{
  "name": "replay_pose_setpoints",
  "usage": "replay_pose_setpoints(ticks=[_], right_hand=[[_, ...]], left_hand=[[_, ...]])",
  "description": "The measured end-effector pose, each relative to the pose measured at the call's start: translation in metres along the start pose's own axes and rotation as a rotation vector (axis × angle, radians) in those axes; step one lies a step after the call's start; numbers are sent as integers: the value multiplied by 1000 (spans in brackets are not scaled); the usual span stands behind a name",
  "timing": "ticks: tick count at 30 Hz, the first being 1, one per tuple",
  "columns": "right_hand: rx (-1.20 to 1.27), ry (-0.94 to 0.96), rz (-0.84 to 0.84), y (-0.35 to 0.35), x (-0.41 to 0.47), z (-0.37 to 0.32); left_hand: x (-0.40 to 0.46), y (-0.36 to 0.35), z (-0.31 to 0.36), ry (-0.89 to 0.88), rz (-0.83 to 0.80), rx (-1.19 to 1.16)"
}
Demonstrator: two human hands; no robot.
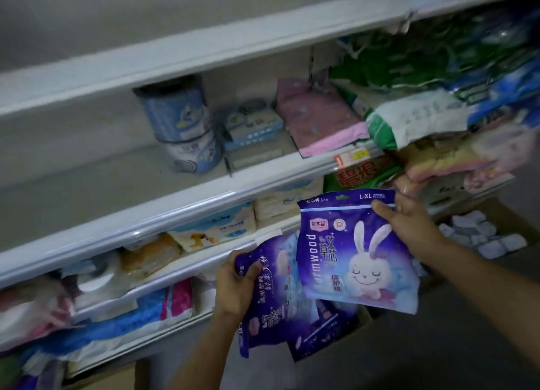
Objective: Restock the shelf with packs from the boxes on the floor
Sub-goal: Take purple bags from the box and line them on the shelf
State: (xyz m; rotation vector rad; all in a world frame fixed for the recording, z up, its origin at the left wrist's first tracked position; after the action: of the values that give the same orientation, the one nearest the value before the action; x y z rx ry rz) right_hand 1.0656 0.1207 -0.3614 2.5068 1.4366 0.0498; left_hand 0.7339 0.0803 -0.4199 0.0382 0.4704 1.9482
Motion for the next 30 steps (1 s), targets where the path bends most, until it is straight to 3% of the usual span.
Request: replay_pose_setpoints(ticks=[3, 7, 14, 20, 23, 30], right_hand=[[106, -18, -36, 0, -8, -43], [210, -57, -106, -8, -19, -91], [249, 41, -274, -30, -45, -176], [259, 126, -401, -53, -59, -217], [283, 139, -432, -62, -64, -229], [403, 53, -611, -78, -74, -246]], left_hand=[[-5, 21, 45, -112, -7, -84], [-12, 46, 101, -296, -50, 22], [-28, 94, 155, -129, 13, -104], [-64, 115, 190, -52, 43, -259], [-79, 118, 200, -80, 4, -230], [-81, 141, 204, -40, 277, -308]])
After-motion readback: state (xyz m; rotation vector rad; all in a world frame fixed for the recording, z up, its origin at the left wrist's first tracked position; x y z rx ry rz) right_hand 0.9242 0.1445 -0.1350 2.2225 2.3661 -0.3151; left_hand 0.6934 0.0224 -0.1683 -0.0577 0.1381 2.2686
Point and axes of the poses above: each hand's wrist, its own x-axis towards the middle knuckle, its own y-axis out of the back of the hand, z = x × y, the point moved 5 cm from there along x, towards the middle knuckle, and after that the axes turned 15 degrees about z, right-handed, at the moved point
